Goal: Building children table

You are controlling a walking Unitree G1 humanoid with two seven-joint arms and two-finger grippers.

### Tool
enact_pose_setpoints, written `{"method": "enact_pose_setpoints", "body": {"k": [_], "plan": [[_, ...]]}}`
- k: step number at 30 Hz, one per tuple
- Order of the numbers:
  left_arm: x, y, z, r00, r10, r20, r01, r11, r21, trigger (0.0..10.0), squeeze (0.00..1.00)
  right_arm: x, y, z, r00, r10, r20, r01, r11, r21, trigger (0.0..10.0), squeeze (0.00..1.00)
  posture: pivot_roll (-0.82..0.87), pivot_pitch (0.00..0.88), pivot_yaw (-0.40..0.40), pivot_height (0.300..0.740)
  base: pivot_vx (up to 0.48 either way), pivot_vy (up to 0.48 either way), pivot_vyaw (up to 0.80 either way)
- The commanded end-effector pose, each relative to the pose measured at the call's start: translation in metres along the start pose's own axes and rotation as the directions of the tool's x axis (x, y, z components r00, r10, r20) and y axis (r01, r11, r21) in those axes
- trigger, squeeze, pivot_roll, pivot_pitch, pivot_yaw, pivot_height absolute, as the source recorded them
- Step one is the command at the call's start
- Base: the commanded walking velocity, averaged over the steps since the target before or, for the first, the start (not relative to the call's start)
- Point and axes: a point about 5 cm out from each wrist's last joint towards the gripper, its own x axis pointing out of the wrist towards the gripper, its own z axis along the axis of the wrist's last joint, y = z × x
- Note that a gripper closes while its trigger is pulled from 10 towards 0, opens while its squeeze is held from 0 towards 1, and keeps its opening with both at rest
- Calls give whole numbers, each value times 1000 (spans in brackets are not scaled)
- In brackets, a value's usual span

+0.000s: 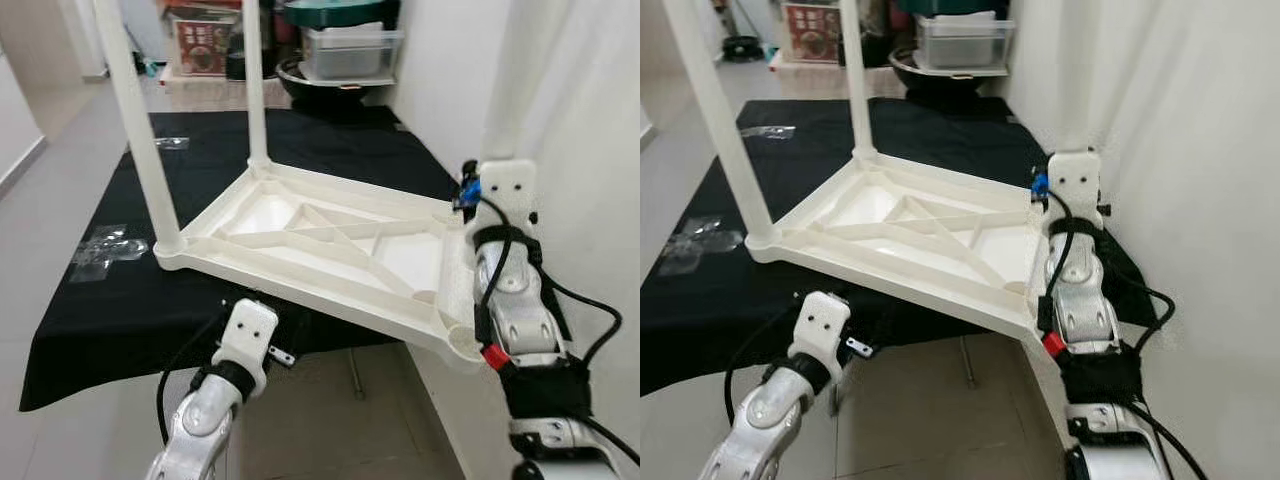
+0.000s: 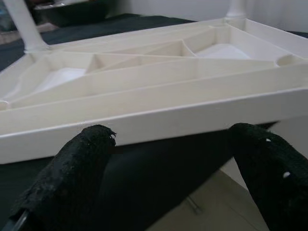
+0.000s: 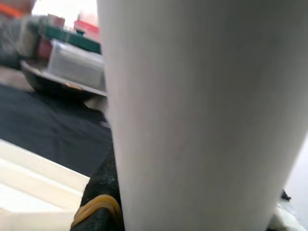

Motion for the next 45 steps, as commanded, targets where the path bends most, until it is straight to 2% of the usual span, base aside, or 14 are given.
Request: {"method": "enact_pose_setpoints", "body": {"k": [1, 3, 8, 17, 19, 21, 28, 30, 32, 35, 38, 39, 40, 45], "plan": [[-2, -4, 2, 1000, -25, 1, 25, 1000, -7, 10000, 0, -1, 2, 2, 999, 1, 49, 1, 999, -52, 10000, 0, 55, 0, -82, 740, 0, 0, 0], [-6, -5, 6, 999, -36, 3, 36, 999, -12, 10000, 0, -1, 2, -11, 999, 10, 35, -5, 990, -143, 10000, 0, 65, 7, -74, 740, 0, 0, 0], [-16, -3, 13, 1000, -29, 1, 29, 1000, -13, 10000, 0, -4, 10, -26, 998, 49, -32, -53, 987, -149, 10000, 0, 74, 57, -68, 740, 0, 0, 0], [-25, 1, 21, 1000, -30, -9, 30, 1000, 5, 10000, 0, -14, 8, -40, 993, 109, -33, -114, 939, -325, 10000, 0, 79, 127, -57, 740, 0, 0, 0], [-28, 1, 21, 999, -34, -18, 34, 999, 8, 10000, 0, -18, 7, -48, 991, 114, -75, -131, 944, -302, 10000, 0, 77, 134, -53, 740, 0, 0, 0], [-30, 0, 22, 999, -42, -31, 43, 999, 12, 10000, 0, -19, 8, -55, 985, 110, -134, -139, 963, -231, 10000, 0, 80, 143, -55, 740, 0, 0, 0], [-32, -2, 23, 998, -46, -40, 46, 999, 10, 10000, 0, -17, 13, -51, 984, 129, -126, -151, 972, -181, 10000, 0, 86, 147, -61, 740, 0, 0, 0], [-33, -2, 23, 998, -41, -46, 42, 999, 10, 10000, 0, -10, 20, -45, 979, 126, -160, -133, 990, -40, 10000, 0, 90, 144, -69, 740, 0, 0, 0], [-34, -3, 23, 998, -36, -47, 37, 999, 9, 10000, 0, -4, 22, -38, 978, 119, -172, -112, 992, 52, 10000, 0, 88, 140, -72, 740, 0, 0, 0], [-34, -3, 23, 998, -34, -48, 35, 999, 8, 10000, 0, 1, 25, -26, 981, 126, -144, -116, 990, 79, 10000, 0, 85, 138, -72, 740, 0, 0, 0], [-33, -3, 23, 998, -31, -53, 31, 1000, 3, 10000, 0, 6, 35, -7, 980, 138, -145, -106, 972, 209, 10000, 0, 78, 131, -75, 740, 0, 0, 0], [-31, -3, 23, 998, -32, -50, 32, 999, 6, 10000, 0, 8, 46, 9, 978, 160, -131, -116, 948, 295, 10000, 0, 79, 127, -77, 740, 0, 0, 0], [-31, -3, 23, 998, -32, -50, 32, 999, 6, 10000, 0, 8, 46, 9, 978, 160, -131, -116, 948, 295, 10000, 0, 79, 127, -77, 740, 0, 0, 0], [-28, -1, 24, 998, -29, -47, 29, 1000, 12, 10000, 0, 9, 69, 42, 974, 210, -80, -155, 886, 438, 10000, 0, 74, 121, -77, 740, 0, 0, 0]]}}
